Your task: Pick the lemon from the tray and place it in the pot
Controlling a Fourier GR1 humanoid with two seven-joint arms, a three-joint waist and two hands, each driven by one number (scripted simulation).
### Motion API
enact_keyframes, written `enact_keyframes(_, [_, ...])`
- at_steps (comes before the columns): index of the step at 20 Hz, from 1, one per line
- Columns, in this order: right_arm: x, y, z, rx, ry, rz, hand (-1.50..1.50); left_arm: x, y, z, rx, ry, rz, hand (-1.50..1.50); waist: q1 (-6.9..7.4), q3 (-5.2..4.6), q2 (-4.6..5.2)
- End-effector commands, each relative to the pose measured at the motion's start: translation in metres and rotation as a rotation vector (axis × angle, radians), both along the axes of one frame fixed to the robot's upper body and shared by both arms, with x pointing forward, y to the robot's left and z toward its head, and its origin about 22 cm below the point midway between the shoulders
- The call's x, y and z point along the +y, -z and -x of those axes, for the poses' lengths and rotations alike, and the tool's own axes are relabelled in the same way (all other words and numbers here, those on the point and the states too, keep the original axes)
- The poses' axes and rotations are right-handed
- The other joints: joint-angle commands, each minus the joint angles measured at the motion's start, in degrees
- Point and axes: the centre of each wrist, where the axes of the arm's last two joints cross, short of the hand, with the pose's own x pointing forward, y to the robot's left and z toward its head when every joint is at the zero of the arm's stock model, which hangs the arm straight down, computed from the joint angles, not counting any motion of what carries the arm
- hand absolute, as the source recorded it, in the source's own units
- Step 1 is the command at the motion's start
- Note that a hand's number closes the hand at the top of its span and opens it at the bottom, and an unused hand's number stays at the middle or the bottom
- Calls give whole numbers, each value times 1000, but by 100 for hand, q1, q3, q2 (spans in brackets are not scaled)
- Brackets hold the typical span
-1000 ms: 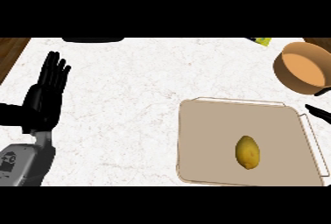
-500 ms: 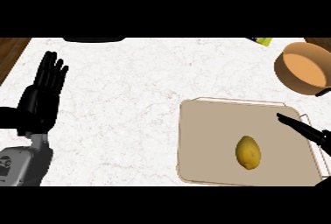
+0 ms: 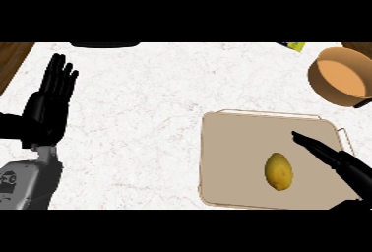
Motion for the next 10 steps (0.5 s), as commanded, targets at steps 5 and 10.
enact_keyframes(5, [13, 9, -4, 17, 64, 99, -150, -11, 2, 5, 7, 8, 5, 0, 9, 1, 1])
enact_keyframes(10, [29, 42, -23, 46, 76, 84, -150, 4, -5, 3, 5, 5, 10, 0, 36, 3, 4])
